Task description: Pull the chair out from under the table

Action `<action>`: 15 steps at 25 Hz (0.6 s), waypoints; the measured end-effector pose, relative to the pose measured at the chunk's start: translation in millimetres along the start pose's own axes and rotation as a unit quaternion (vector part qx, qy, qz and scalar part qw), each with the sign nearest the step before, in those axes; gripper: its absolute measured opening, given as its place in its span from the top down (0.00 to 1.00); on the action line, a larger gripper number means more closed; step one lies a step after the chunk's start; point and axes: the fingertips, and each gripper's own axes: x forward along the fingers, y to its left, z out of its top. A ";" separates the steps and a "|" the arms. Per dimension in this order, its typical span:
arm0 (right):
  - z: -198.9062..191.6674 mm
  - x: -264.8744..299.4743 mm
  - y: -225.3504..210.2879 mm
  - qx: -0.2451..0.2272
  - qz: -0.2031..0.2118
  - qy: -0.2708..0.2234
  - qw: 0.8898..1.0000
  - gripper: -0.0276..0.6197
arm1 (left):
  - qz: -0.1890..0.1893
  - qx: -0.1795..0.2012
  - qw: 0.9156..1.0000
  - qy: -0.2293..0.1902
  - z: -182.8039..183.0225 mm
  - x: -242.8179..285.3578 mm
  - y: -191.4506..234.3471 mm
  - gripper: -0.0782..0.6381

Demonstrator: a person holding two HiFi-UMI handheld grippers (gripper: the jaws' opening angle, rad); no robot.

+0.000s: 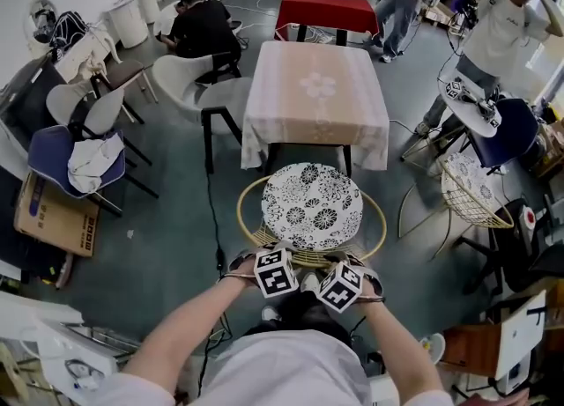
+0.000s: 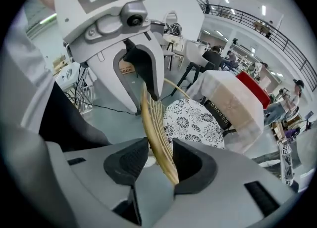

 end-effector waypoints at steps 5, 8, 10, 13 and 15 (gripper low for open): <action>8.5 -17.4 -2.8 0.043 0.001 -0.029 0.999 0.74 | 0.014 -0.065 0.995 -0.079 25.1 -27.7 11.6 0.70; 20.4 -30.9 -13.4 0.102 -0.006 -0.066 0.993 0.75 | 0.021 -0.104 0.986 -0.128 40.5 -41.4 19.3 0.70; 26.8 -37.5 -24.3 0.148 -0.018 -0.088 0.985 0.76 | 0.022 -0.137 0.978 -0.157 49.7 -50.3 23.5 0.70; 34.2 -45.9 -42.2 0.212 -0.042 -0.119 0.969 0.80 | 0.028 -0.192 0.961 -0.199 62.2 -61.3 34.1 0.70; 40.4 -54.2 -52.9 0.249 -0.058 -0.139 0.957 0.83 | 0.042 -0.225 0.948 -0.223 67.5 -68.6 43.0 0.70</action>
